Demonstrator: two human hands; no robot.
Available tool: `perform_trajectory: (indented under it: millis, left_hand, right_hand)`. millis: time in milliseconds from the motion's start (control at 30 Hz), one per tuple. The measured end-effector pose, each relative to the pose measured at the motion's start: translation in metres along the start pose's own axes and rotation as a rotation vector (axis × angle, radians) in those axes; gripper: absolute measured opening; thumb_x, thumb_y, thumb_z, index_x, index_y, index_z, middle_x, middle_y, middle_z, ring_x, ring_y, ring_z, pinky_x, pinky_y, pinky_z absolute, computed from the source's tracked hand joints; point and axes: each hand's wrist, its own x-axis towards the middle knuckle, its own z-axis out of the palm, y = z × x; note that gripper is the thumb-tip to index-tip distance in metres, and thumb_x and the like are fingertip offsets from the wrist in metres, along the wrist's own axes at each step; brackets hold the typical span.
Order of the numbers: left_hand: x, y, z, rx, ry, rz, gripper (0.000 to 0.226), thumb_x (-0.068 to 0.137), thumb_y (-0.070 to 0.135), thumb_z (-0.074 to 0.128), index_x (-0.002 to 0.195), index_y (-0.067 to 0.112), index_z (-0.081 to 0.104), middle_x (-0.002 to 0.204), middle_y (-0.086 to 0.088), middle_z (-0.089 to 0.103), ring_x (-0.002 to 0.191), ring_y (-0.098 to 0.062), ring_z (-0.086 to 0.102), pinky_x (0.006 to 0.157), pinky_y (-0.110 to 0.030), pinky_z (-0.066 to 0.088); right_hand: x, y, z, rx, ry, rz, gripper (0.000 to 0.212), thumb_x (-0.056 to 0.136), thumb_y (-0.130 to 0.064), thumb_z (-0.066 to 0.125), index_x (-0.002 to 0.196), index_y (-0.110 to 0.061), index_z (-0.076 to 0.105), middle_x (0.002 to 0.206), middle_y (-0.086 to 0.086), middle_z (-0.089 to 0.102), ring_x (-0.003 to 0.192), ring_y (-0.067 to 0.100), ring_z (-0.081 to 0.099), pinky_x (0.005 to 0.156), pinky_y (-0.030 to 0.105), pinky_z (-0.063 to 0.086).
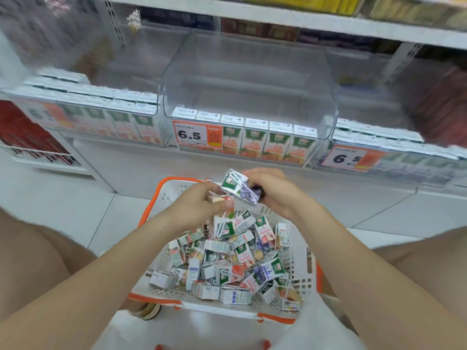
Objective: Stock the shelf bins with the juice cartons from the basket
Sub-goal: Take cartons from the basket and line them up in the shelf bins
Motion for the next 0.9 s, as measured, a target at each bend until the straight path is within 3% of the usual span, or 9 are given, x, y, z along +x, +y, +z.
perform_trajectory:
  millis: [100,233,367,467,600,700,800,867,900]
  left_hand:
    - [-0.009,0.021,-0.002,-0.047,0.075,0.067,0.032,0.091,0.045,0.080,0.120,0.033,0.071,0.109,-0.008,0.071,0.088,-0.018,0.064,0.074,-0.031,0.051]
    - [-0.017,0.043,-0.012,-0.183,0.138,0.096,0.030,0.089,0.050,0.079,0.114,0.034,0.072,0.109,0.002,0.077,0.102,-0.020,0.070,0.075,-0.032,0.050]
    - [-0.026,0.079,-0.028,-0.235,0.094,0.172,0.028,0.093,0.035,0.079,0.118,0.025,0.073,0.106,0.004,0.081,0.095,-0.019,0.073,0.076,-0.033,0.055]
    - [-0.028,0.106,-0.039,-0.169,0.050,0.261,0.028,0.094,0.026,0.080,0.120,0.020,0.072,0.111,0.001,0.079,0.095,-0.023,0.077,0.082,-0.038,0.061]
    - [-0.021,0.132,-0.043,-0.138,0.082,0.343,0.019,0.097,0.021,0.075,0.115,0.016,0.074,0.107,-0.008,0.079,0.084,-0.013,0.074,0.070,-0.025,0.060]
    - [-0.008,0.140,-0.036,-0.175,0.189,0.377,0.019,0.092,0.032,0.081,0.109,0.024,0.077,0.105,-0.008,0.079,0.092,-0.025,0.077,0.086,-0.043,0.064]
    - [0.003,0.141,-0.018,-0.268,0.292,0.420,0.020,0.091,0.040,0.080,0.108,0.028,0.078,0.105,0.004,0.079,0.103,-0.021,0.074,0.098,-0.054,0.059]
    - [0.008,0.144,-0.004,-0.373,0.311,0.436,0.022,0.092,0.037,0.080,0.111,0.026,0.077,0.107,0.003,0.079,0.104,-0.018,0.074,0.095,-0.049,0.059]
    - [0.010,0.147,0.002,-0.399,0.314,0.439,0.022,0.093,0.034,0.080,0.112,0.025,0.076,0.108,0.003,0.079,0.101,-0.016,0.074,0.087,-0.042,0.060]
  right_hand:
    - [-0.027,-0.031,-0.009,-0.250,0.012,-0.155,0.029,0.093,-0.001,0.060,0.112,-0.013,0.077,0.101,0.013,0.080,0.081,0.017,0.066,0.078,0.037,0.057]
    - [-0.056,-0.053,-0.010,-0.446,-0.087,-0.222,0.038,0.093,-0.013,0.069,0.128,-0.021,0.056,0.113,0.010,0.078,0.091,0.018,0.073,0.096,0.050,0.057]
    - [-0.072,-0.063,-0.004,-0.642,-0.043,-0.392,0.062,0.082,-0.039,0.090,0.128,-0.029,0.050,0.115,-0.013,0.073,0.101,-0.001,0.071,0.091,0.029,0.059]
    - [-0.075,-0.078,-0.010,-0.562,-0.032,-0.441,0.049,0.080,-0.032,0.092,0.120,-0.028,0.063,0.107,-0.009,0.078,0.098,0.002,0.074,0.092,0.035,0.061]
    - [-0.082,-0.102,-0.024,-0.684,0.031,-0.565,0.036,0.085,-0.023,0.088,0.116,-0.021,0.071,0.097,-0.005,0.079,0.084,0.007,0.073,0.080,0.030,0.060]
    - [-0.088,-0.119,-0.039,-0.614,0.153,-0.579,0.037,0.090,-0.013,0.075,0.124,-0.023,0.063,0.100,-0.004,0.076,0.083,0.013,0.073,0.072,0.033,0.060]
    - [-0.088,-0.129,-0.056,-0.535,0.272,-0.577,0.034,0.089,-0.013,0.071,0.120,-0.027,0.067,0.101,-0.005,0.077,0.089,0.013,0.074,0.078,0.036,0.060]
    - [-0.087,-0.131,-0.062,-0.491,0.315,-0.547,0.026,0.089,-0.015,0.071,0.112,-0.028,0.072,0.097,-0.004,0.078,0.092,0.019,0.074,0.082,0.039,0.061]
    - [-0.089,-0.131,-0.063,-0.474,0.332,-0.528,0.023,0.090,-0.016,0.071,0.109,-0.028,0.074,0.095,-0.004,0.079,0.093,0.021,0.074,0.083,0.040,0.061]
